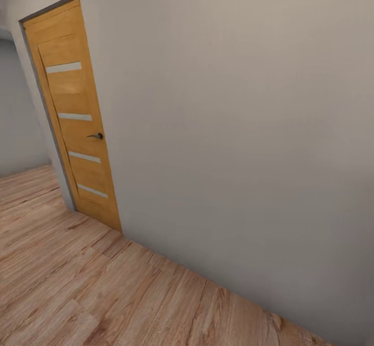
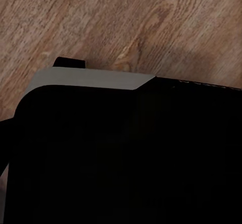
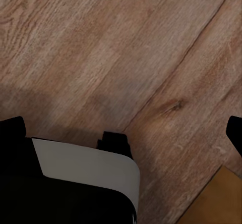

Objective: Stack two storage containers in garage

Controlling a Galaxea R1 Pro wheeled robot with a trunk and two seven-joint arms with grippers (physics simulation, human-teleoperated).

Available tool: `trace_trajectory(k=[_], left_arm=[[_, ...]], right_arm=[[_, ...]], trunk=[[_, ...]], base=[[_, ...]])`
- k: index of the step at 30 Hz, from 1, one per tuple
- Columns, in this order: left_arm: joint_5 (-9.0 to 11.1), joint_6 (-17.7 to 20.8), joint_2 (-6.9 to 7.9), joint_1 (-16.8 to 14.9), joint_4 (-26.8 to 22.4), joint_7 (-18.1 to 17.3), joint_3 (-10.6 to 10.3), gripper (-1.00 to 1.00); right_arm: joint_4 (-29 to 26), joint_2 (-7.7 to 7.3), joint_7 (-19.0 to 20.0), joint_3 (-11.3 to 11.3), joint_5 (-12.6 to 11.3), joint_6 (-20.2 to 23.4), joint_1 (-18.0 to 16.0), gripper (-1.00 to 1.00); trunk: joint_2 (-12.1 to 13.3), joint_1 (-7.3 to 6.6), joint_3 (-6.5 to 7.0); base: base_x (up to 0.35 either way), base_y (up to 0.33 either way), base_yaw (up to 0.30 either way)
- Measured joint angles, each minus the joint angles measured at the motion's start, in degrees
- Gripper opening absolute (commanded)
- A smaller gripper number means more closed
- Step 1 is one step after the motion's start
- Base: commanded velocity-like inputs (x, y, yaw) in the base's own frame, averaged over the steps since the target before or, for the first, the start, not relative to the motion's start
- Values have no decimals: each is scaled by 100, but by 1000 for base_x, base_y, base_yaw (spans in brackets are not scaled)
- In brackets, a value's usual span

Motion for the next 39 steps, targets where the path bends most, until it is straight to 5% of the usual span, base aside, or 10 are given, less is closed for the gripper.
trace_trajectory(k=[15, 26, 39], left_arm=[[0, 6, -7, 1, 0, 0, 4, 100], [8, 16, 0, 1, 0, -8, -8, 100], [9, 7, -1, 0, 0, -1, 7, 100]], right_arm=[[0, 0, 0, 7, 25, -6, 0, 100], [0, 8, -31, 8, 9, 29, 0, 100], [0, 0, -58, 0, 8, 13, 0, 100]], trunk=[[0, -1, -2], [-1, -4, -2], [0, -3, -67]], base=[[15, 0, 7], [306, 0, 12], [333, 0, 217]])
